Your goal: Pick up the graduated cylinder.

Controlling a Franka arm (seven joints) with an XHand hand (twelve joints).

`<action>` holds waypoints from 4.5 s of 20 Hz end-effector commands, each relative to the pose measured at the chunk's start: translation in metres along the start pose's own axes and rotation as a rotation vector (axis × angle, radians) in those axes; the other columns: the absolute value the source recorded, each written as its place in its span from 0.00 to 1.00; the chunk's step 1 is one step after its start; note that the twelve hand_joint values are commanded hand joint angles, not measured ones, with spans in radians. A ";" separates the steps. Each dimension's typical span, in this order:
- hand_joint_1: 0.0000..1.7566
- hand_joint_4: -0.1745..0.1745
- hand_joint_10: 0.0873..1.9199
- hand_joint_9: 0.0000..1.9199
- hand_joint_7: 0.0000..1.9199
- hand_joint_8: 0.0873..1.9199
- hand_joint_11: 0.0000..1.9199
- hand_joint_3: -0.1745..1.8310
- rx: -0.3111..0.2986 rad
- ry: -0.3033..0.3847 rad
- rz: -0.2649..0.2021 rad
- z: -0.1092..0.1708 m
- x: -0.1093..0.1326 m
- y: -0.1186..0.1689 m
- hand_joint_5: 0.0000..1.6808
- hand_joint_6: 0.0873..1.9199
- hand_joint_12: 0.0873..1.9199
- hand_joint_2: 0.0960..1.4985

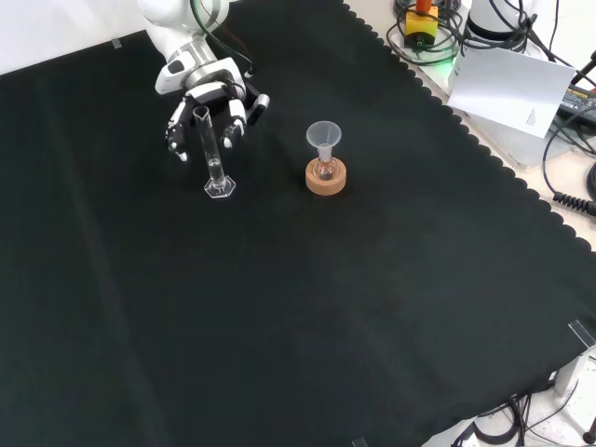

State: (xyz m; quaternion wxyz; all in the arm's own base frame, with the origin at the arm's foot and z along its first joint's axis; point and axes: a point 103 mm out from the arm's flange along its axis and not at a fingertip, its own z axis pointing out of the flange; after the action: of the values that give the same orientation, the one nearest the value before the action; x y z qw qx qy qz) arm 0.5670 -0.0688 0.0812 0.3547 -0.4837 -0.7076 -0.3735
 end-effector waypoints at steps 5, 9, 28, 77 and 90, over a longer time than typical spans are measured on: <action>0.61 0.41 0.18 0.43 0.30 0.27 0.30 0.43 0.016 0.063 -0.035 -0.011 0.000 -0.004 0.36 0.14 0.61 0.37; 0.61 0.41 0.17 0.44 0.29 0.28 0.30 0.43 0.039 0.013 -0.045 -0.003 0.004 -0.003 0.32 0.20 0.61 0.37; 0.61 0.41 0.17 0.44 0.29 0.28 0.30 0.43 0.041 -0.059 -0.035 0.018 0.010 0.005 0.32 0.22 0.61 0.37; 0.61 0.53 0.10 0.58 0.40 0.28 0.50 0.39 -0.025 -0.088 0.029 0.029 0.004 0.002 0.48 0.30 0.49 0.54; 0.63 0.27 0.00 0.74 0.63 0.17 0.70 0.08 0.057 -0.374 0.036 0.038 0.032 0.012 0.56 0.56 0.35 0.75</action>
State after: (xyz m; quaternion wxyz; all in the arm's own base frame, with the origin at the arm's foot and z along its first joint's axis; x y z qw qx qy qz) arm 0.5662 -0.0258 0.0824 0.2773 -0.5331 -0.7428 -0.2953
